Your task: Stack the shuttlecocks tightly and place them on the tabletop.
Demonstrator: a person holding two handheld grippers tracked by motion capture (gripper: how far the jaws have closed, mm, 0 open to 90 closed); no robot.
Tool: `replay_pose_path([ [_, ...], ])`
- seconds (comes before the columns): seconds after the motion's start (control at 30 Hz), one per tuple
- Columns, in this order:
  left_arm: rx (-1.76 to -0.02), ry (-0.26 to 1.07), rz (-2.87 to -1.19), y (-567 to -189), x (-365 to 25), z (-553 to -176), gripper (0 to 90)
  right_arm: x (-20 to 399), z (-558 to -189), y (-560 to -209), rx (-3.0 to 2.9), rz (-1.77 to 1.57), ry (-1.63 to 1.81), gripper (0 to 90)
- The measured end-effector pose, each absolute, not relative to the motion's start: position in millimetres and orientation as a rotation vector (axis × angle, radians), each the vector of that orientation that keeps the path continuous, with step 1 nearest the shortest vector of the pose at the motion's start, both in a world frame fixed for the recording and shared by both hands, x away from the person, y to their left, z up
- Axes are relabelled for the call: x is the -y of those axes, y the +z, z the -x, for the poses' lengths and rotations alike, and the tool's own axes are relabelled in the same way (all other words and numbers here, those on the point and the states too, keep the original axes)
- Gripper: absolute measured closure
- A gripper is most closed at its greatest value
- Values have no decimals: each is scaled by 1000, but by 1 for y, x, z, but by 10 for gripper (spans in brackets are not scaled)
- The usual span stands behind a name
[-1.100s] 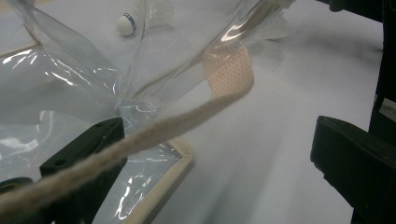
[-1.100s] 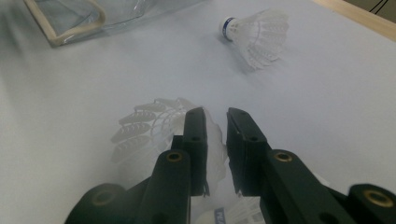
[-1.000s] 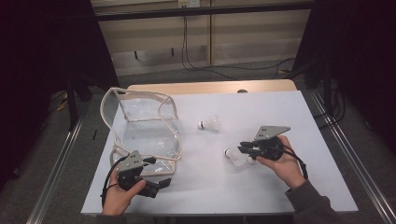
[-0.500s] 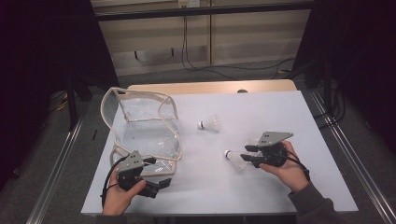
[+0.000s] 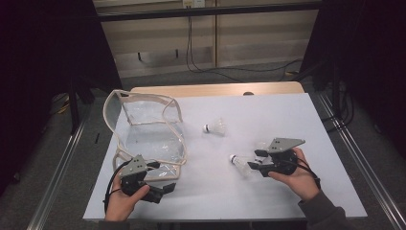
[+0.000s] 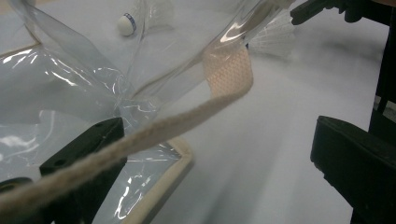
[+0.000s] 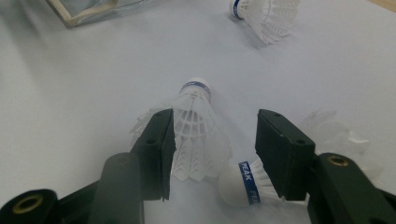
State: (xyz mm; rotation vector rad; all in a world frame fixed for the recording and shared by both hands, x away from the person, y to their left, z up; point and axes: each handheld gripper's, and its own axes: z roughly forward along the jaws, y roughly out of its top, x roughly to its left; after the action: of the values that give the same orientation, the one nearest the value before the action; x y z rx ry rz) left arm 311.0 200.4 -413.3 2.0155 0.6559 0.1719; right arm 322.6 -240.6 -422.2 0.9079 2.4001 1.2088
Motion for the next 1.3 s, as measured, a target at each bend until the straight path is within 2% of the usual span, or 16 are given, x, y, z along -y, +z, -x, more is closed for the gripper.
replay_pose_path([
  [0.17,-656,173,-2016,-413,-200,-311,36,245,-319,-420,-2373,-943,1235,406],
  [0.5,-657,173,-2014,-413,-200,-311,35,249,-311,-420,-2372,-957,1266,344],
  [1.3,-658,175,-2017,-413,-200,-311,35,235,-301,-425,-2395,-954,1294,252],
])
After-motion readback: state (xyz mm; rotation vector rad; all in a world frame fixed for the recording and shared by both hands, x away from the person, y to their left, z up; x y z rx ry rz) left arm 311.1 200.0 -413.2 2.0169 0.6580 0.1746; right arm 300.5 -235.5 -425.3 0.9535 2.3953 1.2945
